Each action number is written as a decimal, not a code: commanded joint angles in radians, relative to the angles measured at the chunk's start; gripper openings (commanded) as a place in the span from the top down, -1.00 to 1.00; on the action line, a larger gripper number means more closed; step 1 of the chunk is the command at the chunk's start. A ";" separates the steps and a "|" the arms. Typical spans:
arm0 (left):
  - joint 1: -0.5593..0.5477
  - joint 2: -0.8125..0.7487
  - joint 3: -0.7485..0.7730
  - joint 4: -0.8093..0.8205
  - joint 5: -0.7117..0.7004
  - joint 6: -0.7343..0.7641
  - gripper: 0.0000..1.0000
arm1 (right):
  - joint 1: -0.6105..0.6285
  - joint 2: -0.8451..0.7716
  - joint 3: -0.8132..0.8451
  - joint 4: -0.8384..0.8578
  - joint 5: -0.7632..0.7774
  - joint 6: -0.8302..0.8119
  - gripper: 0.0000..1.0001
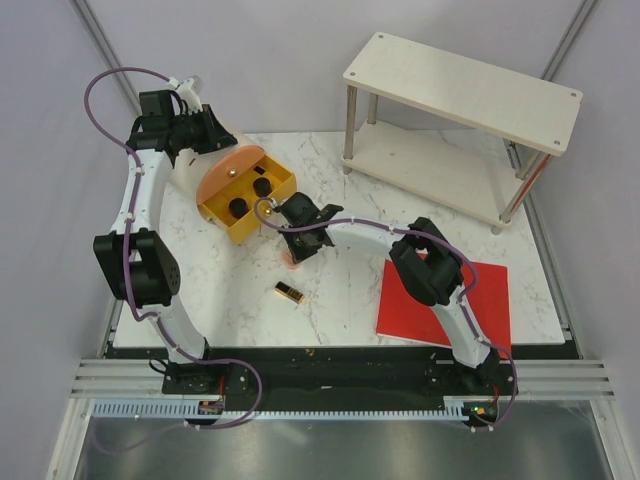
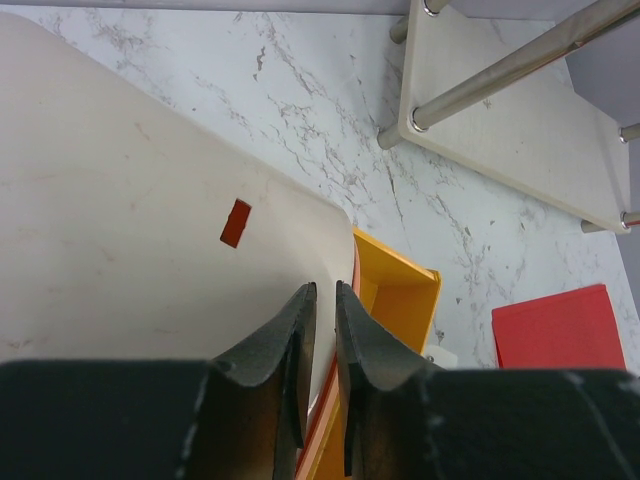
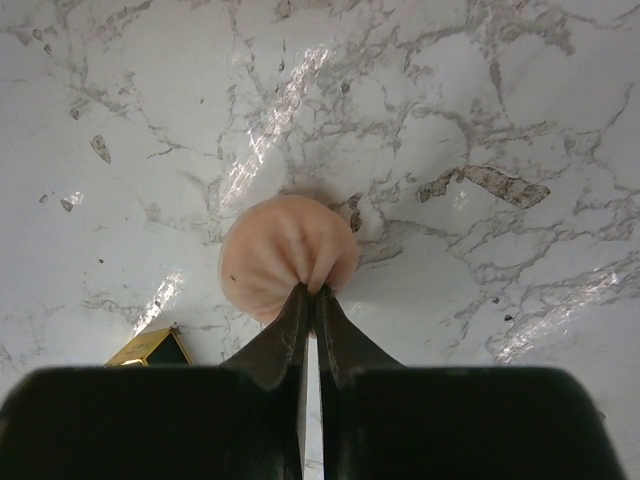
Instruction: Organize the makeup
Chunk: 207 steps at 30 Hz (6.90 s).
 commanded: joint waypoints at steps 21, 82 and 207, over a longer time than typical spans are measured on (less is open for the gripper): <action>0.018 0.067 -0.062 -0.267 -0.074 0.027 0.52 | -0.068 -0.165 0.373 -0.093 0.024 -0.005 0.83; 0.018 0.079 -0.052 -0.269 -0.060 0.019 0.50 | -0.237 0.044 0.156 0.441 -0.542 0.780 1.00; 0.018 0.092 -0.048 -0.278 -0.077 0.027 0.50 | -0.138 0.607 0.457 1.007 -0.457 1.349 0.27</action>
